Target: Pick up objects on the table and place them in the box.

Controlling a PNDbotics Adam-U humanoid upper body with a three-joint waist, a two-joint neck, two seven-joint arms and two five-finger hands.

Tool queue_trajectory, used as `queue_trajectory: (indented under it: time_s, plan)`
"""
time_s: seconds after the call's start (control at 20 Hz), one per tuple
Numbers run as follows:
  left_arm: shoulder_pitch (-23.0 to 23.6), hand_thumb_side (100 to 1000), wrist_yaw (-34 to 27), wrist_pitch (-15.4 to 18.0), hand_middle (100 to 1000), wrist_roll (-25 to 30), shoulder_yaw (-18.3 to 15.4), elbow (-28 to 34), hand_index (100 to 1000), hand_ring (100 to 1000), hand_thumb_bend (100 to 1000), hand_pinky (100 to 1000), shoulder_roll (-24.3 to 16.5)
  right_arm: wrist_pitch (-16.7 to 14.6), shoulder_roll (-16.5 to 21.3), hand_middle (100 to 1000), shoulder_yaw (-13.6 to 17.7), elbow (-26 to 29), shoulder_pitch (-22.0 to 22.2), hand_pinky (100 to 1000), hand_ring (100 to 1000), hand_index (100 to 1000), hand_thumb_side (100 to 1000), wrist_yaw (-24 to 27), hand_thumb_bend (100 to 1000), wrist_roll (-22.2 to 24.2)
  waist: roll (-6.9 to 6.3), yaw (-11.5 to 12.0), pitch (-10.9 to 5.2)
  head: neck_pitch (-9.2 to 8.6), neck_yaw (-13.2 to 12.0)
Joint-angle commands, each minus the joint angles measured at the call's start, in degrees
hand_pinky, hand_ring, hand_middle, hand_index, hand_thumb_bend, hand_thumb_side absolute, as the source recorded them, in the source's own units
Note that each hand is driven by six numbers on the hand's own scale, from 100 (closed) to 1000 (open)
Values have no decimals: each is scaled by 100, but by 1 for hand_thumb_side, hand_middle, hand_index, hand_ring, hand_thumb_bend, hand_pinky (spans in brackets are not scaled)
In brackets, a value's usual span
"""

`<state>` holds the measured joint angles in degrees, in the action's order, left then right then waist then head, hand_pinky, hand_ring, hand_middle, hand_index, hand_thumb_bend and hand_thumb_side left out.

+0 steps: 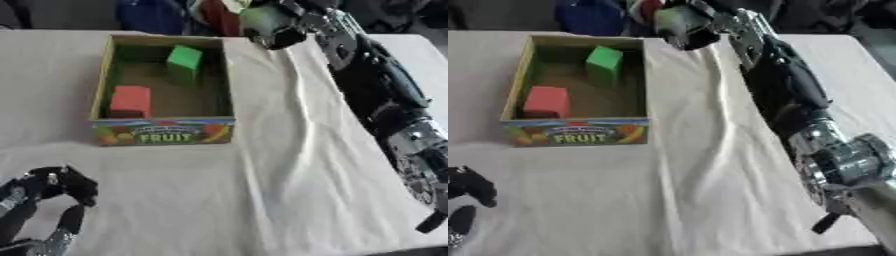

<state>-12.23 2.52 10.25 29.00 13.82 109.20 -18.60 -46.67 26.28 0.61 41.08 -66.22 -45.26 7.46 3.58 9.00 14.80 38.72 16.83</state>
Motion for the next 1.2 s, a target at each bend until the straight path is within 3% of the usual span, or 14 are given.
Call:
queue_trajectory:
  time_s: [0.05, 0.15, 0.2, 0.25, 0.4, 0.6, 0.65, 0.8, 0.85, 1.0, 1.05, 1.2]
  plan:
    - [-47, 377, -76, -3, 588, 36, 27, 79, 741, 575, 100, 589, -78, -70, -149, 317, -92, 196, -222, 244, 303, 430, 165, 234, 100, 340, -28, 28, -138, -33, 74]
    - [-57, 377, -92, -6, 590, 52, 42, 80, 741, 575, 100, 589, -73, -68, -309, 322, -139, 199, -262, 256, 310, 432, 169, 258, 100, 502, -25, 65, -146, -46, 103]
    - [-62, 381, -100, -8, 590, 59, 47, 81, 741, 577, 100, 589, -70, -57, -378, 324, -156, 193, -274, 263, 313, 434, 153, 245, 157, 570, -22, 84, -150, -47, 120]
    - [-70, 377, -109, -11, 590, 65, 53, 81, 741, 578, 100, 588, -65, -45, -460, 331, -171, 178, -275, 280, 323, 440, 171, 217, 100, 630, -19, 109, -153, -49, 145]
    - [-93, 376, -128, -17, 591, 88, 76, 82, 741, 581, 100, 589, -56, -48, -683, 363, -205, 99, -237, 329, 365, 459, 177, 69, 100, 782, -21, 180, -155, -62, 189]
    - [-111, 376, -148, -17, 591, 110, 93, 91, 741, 581, 100, 588, -43, -126, -913, 463, -209, -28, -159, 438, 473, 534, 176, -259, 175, 901, -28, 266, -153, -63, 236]
    - [-114, 376, -152, -19, 591, 111, 92, 93, 741, 581, 100, 588, -40, -166, -959, 503, -209, -59, -133, 457, 495, 573, 250, -319, 139, 907, -28, 275, -150, -67, 237]
    - [-121, 377, -153, -26, 591, 112, 94, 91, 741, 582, 100, 588, -37, -330, -1032, 584, -245, -81, -64, 502, 554, 678, 358, -524, 181, 872, -25, 273, -141, -67, 231]
    - [-123, 377, -151, -26, 591, 113, 96, 91, 741, 582, 100, 588, -36, -375, -1043, 642, -252, -81, -46, 535, 599, 732, 437, -590, 201, 839, -25, 267, -138, -68, 227]
    - [-125, 377, -150, -26, 591, 115, 97, 91, 741, 582, 100, 588, -35, -450, -1056, 642, -254, -103, -25, 535, 599, 732, 437, -732, 201, 732, -25, 260, -136, -70, 222]
    - [-124, 376, -149, -26, 592, 114, 96, 90, 741, 583, 100, 588, -35, -464, -1055, 803, -249, -108, -24, 671, 768, 839, 601, -759, 317, 698, -27, 254, -136, -71, 221]
    - [-113, 377, -139, -29, 592, 100, 82, 86, 741, 583, 100, 587, -36, -520, -1000, 856, -236, -48, -17, 742, 837, 868, 654, -706, 408, 556, -39, 197, -131, -77, 210]
